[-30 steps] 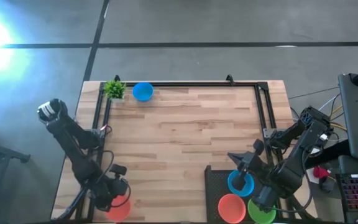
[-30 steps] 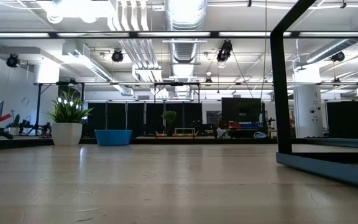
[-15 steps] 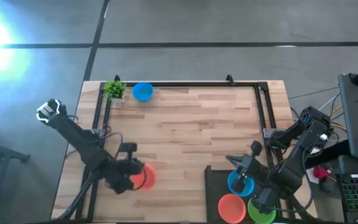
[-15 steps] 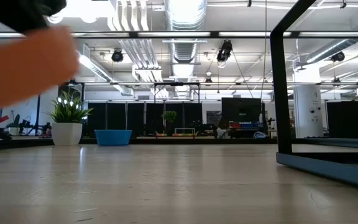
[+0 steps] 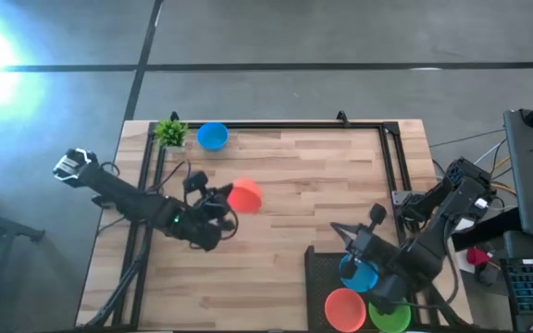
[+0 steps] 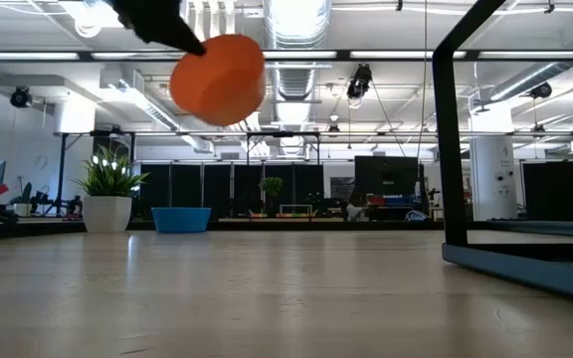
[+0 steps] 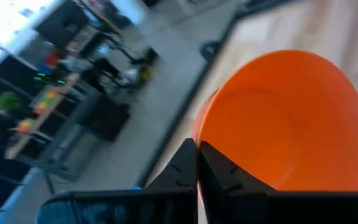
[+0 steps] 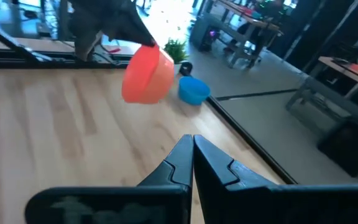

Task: Pick & Place Mini bowls
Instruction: Stack the orange bowl on the orange bowl on the shelf

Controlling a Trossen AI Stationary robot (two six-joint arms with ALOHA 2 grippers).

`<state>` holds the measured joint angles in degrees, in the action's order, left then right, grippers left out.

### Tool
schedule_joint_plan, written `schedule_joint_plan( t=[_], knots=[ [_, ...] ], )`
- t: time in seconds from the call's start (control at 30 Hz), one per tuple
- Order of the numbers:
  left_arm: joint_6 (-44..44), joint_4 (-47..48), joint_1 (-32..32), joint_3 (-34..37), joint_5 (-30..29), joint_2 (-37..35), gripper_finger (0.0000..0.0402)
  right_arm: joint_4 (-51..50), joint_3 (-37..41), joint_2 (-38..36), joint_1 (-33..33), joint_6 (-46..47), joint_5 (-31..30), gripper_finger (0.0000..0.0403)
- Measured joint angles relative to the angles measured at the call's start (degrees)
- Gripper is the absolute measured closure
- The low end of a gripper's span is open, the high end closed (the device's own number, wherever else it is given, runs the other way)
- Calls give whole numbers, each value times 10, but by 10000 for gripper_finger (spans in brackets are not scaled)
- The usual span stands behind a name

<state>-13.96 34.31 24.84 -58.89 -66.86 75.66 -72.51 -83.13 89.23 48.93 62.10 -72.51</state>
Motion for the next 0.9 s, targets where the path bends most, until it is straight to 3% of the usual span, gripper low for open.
schedule_joint_plan(
  t=[0.2,0.57,0.9],
  knots=[
    [82,-113,-31,0,-23,2,401,2,0,0,-38,-27,1,394],
    [151,-226,-60,1,-94,11,401,54,0,0,-81,-121,3,392],
    [185,-284,-63,1,-95,25,401,158,1,15,-129,-235,3,316]
  ],
)
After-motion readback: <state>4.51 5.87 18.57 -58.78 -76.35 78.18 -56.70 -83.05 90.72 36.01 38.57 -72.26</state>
